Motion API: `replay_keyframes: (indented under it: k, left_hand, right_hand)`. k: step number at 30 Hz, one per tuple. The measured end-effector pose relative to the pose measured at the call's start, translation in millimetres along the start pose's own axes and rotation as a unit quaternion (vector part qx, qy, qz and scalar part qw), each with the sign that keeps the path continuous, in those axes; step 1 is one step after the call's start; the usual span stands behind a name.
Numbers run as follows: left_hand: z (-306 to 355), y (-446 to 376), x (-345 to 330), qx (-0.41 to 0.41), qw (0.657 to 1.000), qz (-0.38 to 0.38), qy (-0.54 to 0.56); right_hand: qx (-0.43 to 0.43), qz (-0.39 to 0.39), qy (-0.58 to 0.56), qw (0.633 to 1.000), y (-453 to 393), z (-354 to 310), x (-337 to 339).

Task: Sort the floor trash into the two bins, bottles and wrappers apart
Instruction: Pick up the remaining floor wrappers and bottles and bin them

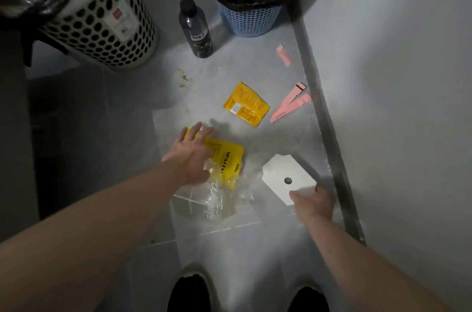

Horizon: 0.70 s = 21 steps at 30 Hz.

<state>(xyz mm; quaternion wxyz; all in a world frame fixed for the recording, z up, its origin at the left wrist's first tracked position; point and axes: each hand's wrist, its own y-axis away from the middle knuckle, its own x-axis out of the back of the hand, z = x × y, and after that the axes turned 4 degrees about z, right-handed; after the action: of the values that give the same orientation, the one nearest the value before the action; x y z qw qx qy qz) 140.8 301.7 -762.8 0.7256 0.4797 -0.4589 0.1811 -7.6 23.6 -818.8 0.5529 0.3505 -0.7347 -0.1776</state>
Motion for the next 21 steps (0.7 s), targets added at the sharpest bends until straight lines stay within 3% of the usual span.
replay_keyframes:
  k: [3, 9, 12, 16, 19, 21]
  left_hand:
    - [-0.2, -19.8, -12.3, 0.02, 0.999, -0.032, -0.032]
    - [2.1, -3.9, -28.1, 0.099, 0.994, 0.037, 0.02]
    - [0.2, 6.3, -27.3, 0.149, 0.986, 0.037, 0.071]
    - [-19.9, 6.5, -36.7, 0.153, 0.976, 0.038, 0.153]
    - [-30.1, 4.3, -38.0, 0.147, 0.967, 0.059, 0.197]
    - [-35.6, 6.4, -37.2, 0.144, 0.964, 0.075, 0.213]
  right_hand:
    - [0.01, -0.027, -0.011, 1.0, -8.7, -6.8, -0.5]
    - [0.141, -0.061, -0.023, 0.988, -7.2, -64.4, 40.6]
    - [0.19, -0.084, -0.073, 0.975, -15.3, -115.3, 43.9]
    - [0.161, -0.055, -0.129, 0.977, -43.7, -175.7, 0.8]
    - [0.075, -0.002, -0.141, 0.987, -45.8, -202.1, -43.0]
    - [0.024, 0.054, -0.078, 0.995, -38.1, -210.3, -63.4]
